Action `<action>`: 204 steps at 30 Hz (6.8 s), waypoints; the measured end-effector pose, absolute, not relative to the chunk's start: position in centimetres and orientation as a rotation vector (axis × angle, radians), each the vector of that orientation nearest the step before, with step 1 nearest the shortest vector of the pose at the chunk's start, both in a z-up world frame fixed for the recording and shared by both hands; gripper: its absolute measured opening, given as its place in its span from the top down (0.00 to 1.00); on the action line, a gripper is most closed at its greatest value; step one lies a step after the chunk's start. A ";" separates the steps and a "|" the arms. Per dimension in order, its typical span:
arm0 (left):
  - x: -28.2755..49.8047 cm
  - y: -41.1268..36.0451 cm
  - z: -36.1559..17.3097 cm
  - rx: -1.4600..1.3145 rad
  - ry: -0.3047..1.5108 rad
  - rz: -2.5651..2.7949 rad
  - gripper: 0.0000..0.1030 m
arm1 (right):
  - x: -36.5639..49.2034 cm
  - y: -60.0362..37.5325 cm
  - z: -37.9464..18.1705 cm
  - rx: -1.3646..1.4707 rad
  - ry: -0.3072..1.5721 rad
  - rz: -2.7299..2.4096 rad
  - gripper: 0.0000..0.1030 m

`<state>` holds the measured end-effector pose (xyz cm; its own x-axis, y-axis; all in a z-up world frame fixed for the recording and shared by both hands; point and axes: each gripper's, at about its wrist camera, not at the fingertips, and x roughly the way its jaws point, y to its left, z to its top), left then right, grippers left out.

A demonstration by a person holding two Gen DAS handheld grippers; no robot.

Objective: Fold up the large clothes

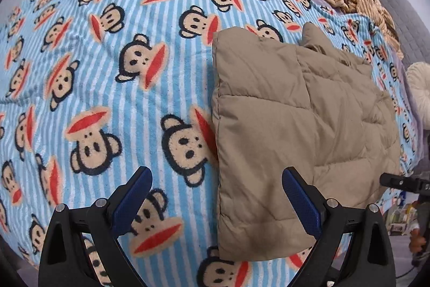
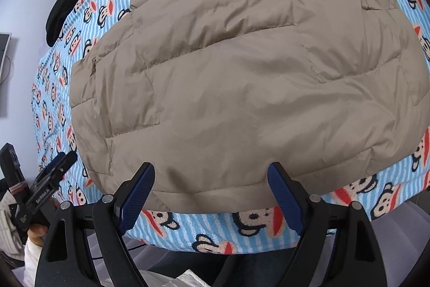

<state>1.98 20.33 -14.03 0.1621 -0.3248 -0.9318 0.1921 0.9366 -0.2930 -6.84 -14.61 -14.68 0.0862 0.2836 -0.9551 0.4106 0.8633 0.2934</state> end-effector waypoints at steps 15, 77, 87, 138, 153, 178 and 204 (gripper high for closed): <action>7.2 13.6 -22.3 -0.347 1.523 -0.817 0.06 | -5.7 -13.3 -16.3 0.514 1.572 -0.102 0.15; -0.4 -30.2 -11.5 0.073 1.545 -1.048 0.33 | -22.5 -36.8 -10.4 0.973 0.984 -0.083 0.17; 1.9 -23.8 -4.5 0.225 1.077 -0.788 0.33 | -16.7 -33.0 -10.4 0.798 1.026 -0.043 0.53; -1.8 -19.8 -8.6 0.293 1.245 -0.357 0.30 | -14.2 -41.2 -19.7 0.707 1.316 -0.038 0.80; -5.8 -14.5 -9.1 0.187 1.291 -0.379 0.01 | -13.5 -36.9 -18.4 0.653 1.338 -0.116 0.78; -5.7 -12.7 -9.8 0.142 1.345 -0.336 0.01 | -14.4 -37.2 -12.3 0.604 1.256 -0.154 0.20; -0.7 -15.4 -13.0 -0.048 1.431 -0.432 0.01 | -7.0 -45.4 -16.4 0.549 1.361 -0.009 0.14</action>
